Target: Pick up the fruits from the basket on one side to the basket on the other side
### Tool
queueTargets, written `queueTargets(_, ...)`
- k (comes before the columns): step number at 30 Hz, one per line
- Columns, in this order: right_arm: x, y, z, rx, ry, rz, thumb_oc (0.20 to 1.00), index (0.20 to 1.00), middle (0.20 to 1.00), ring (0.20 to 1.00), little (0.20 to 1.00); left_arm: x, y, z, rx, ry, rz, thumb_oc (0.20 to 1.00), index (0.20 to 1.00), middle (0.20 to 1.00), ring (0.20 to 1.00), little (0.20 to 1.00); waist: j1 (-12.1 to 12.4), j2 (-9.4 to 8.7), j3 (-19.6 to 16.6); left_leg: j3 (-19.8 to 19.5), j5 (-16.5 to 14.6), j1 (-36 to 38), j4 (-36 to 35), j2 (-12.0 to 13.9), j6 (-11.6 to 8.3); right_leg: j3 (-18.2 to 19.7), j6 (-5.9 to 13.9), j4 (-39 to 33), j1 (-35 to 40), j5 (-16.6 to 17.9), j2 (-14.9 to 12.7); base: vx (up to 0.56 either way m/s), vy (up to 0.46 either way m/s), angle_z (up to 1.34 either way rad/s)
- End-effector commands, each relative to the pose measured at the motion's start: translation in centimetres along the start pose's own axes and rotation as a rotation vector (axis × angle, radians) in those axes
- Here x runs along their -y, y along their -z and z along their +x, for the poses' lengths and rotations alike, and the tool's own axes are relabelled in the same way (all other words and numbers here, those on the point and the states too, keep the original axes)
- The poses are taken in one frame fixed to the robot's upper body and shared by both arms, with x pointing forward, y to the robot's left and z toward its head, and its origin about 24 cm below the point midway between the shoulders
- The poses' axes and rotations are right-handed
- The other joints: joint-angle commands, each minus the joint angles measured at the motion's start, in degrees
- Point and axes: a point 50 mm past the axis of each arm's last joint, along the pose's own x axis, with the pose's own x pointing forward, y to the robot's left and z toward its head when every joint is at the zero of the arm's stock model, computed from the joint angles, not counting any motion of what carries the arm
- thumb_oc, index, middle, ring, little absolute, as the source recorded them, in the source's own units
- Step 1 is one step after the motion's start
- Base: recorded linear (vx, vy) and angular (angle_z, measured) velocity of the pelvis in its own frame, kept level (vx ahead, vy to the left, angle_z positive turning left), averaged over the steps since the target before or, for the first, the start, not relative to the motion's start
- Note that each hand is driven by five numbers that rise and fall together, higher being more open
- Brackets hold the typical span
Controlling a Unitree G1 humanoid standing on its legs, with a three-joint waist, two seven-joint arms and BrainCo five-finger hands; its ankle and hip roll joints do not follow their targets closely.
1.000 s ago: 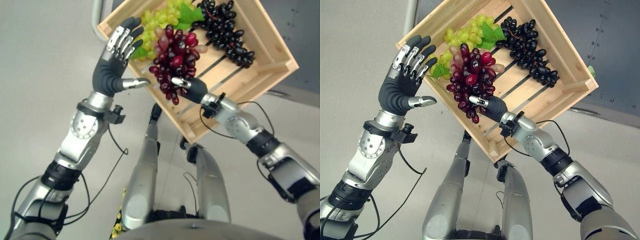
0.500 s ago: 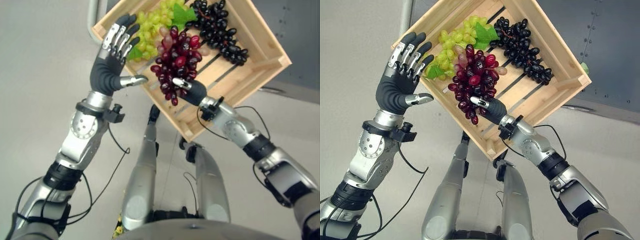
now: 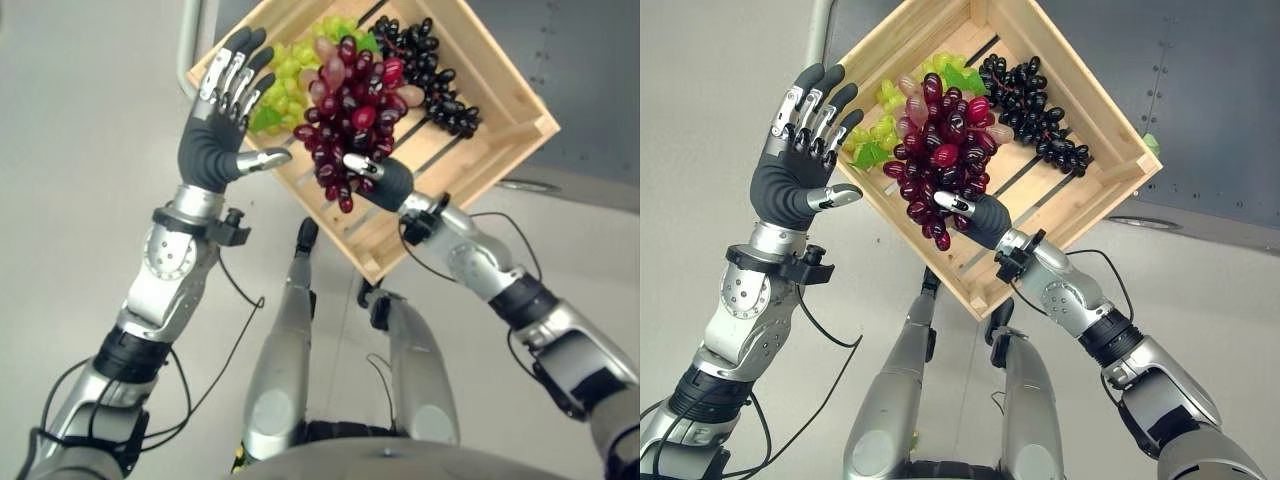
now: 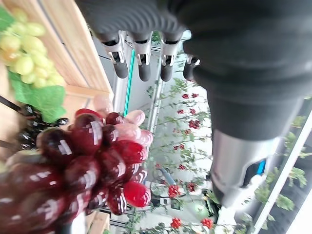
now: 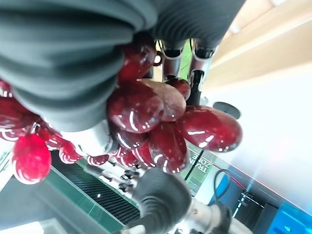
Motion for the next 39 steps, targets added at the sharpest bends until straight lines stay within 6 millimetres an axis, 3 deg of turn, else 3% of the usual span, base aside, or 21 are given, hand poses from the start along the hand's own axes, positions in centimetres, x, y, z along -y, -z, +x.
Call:
queueTargets(1, -3.4, -4.0, 1.5, 0.187, -0.212, -0.041, 0.200, 0.200, 0.200, 0.200, 0.200, -0.4, -1.8, 0.6, 0.120, -0.004, -0.004, 1.000, 1.000, 1.000, 1.000, 1.000, -0.2, -1.26, -0.5, 3.8, -10.6, 8.8, 1.6, -0.5, 2.55, 1.9, 5.94, -8.1, 3.9, 8.6, -2.7, 0.00, 0.000, 0.00)
queueTargets(16, -3.2, -4.7, 0.6, 0.169, -0.210, -0.077, 0.200, 0.200, 0.200, 0.200, 0.200, -1.4, -0.7, 0.4, 0.064, -0.032, -0.021, 1.000, 1.000, 1.000, 1.000, 1.000, -0.6, -0.78, -0.9, 3.9, -11.3, 17.4, 1.5, -1.2, 2.47, 2.0, 5.84, -8.8, 12.6, 8.0, -2.9, 0.00, 0.000, 0.00)
queueTargets(23, -2.7, -4.4, -0.4, 0.108, -0.198, -0.088, 0.200, 0.200, 0.200, 0.200, 0.200, -1.3, 0.2, -0.3, 0.001, 0.000, -0.041, 1.000, 1.000, 1.000, 1.000, 1.000, -1.2, -0.21, -6.1, 3.7, -11.7, 21.2, 0.8, -1.5, 2.39, 1.3, 5.83, -12.2, 17.7, 8.5, -2.2, 0.04, 0.008, 0.00)
queueTargets(32, -1.9, -3.8, -2.0, 0.037, -0.159, -0.093, 0.200, 0.200, 0.200, 0.200, 0.200, -1.7, 1.1, -1.3, -0.059, -0.004, -0.021, 1.000, 1.000, 1.000, 1.000, 1.000, -2.2, -0.06, -14.2, 3.3, -10.1, 27.4, -5.1, -0.8, 1.76, -0.7, 5.70, -19.2, 25.1, 9.7, -1.3, 0.03, -0.005, 0.02)
queueTargets(39, -1.6, -3.7, -2.6, 0.042, -0.133, -0.090, 0.200, 0.200, 0.200, 0.200, 0.200, -2.2, 1.2, -2.4, -0.086, -0.034, -0.003, 1.000, 1.000, 1.000, 1.000, 1.000, -2.5, 0.31, -18.3, 4.1, -10.7, 30.9, -6.1, -0.4, 1.87, -0.4, 5.61, -20.8, 28.7, 9.6, -0.8, 0.06, -0.011, 0.02)
